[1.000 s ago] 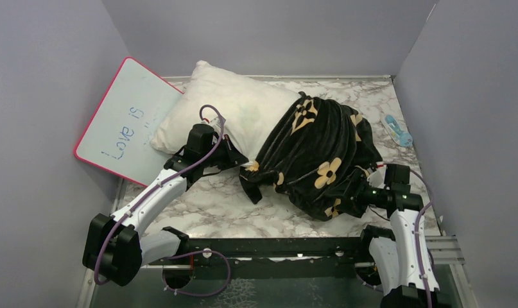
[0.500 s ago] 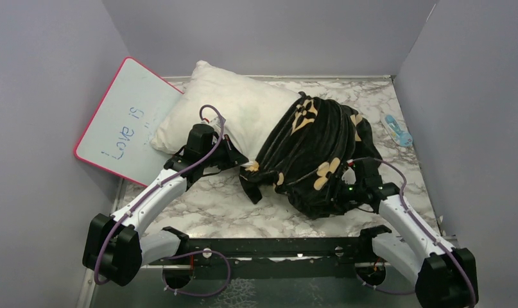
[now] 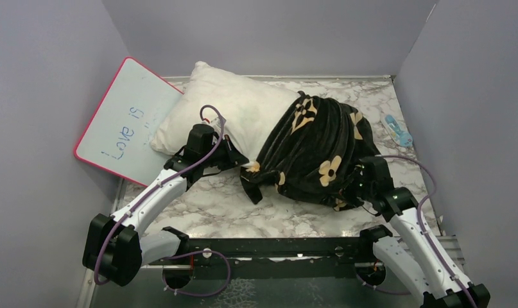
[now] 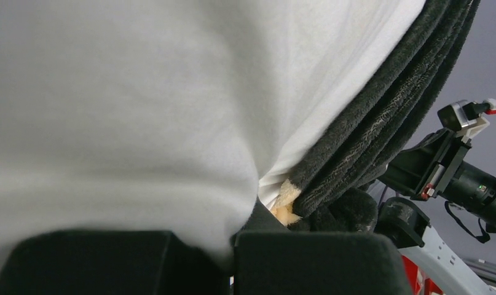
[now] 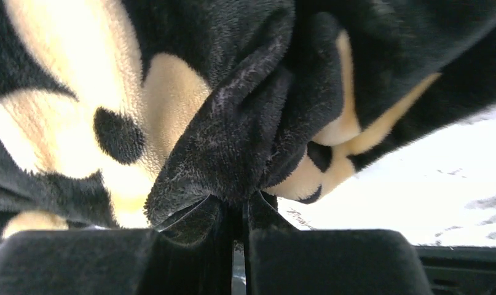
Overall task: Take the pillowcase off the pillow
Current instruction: Remove the pillow from the pillowcase.
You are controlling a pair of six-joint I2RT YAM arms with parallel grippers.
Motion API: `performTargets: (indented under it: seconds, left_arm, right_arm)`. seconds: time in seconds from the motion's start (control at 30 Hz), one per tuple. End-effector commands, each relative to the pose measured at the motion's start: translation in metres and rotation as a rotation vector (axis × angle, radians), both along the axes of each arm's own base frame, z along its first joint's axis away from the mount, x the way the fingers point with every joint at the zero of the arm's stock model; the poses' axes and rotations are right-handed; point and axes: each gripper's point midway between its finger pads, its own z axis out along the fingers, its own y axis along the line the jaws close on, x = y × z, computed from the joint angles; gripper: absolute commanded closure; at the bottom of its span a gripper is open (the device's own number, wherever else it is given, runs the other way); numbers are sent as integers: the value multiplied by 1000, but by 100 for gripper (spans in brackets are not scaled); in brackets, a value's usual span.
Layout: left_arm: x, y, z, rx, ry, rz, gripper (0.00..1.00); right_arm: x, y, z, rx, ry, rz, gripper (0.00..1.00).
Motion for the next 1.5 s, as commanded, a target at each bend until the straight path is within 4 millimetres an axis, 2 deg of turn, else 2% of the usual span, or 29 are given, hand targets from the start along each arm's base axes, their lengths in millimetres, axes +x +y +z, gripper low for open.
performTargets:
  seconds: [0.0,0.13,0.37,0.5,0.57,0.77,0.87,1.03,1.17,1.27,1.33,1.47]
  left_arm:
    - [4,16,6,56,-38,37,100]
    - [6,24,2,71,-24,61,100]
    - [10,33,-2,84,-11,84,100]
    - [10,34,-2,83,-10,85,100]
    - [9,34,-2,81,-9,84,100]
    - [8,33,-2,72,-10,76,100]
    - [7,31,0,63,-15,67,100]
    - [4,26,0,36,-16,41,100]
    - [0,26,-1,28,-11,31,100]
    - [-4,27,-2,28,-16,27,100]
    - [-7,27,-3,26,-19,19,100]
    - [-12,27,0,17,-29,10,100]
  right_arm:
    - [1,-56,-3,-219,46,-270,100]
    - [9,-78,27,-263,-27,-406,100]
    - [1,-139,95,-399,-214,-706,100]
    - [-14,-163,111,-479,-232,-798,99]
    - [-19,-166,115,-490,-235,-808,99]
    - [-20,-162,121,-446,-263,-794,98]
    - [-5,-150,134,-436,-349,-678,85]
    - [21,-107,143,-385,-421,-376,60]
    - [32,-99,145,-423,-388,-296,55]
    - [53,-92,145,-457,-386,-235,52]
    - [72,-83,141,-472,-364,-185,44]
    - [115,-66,135,-472,-312,-123,44]
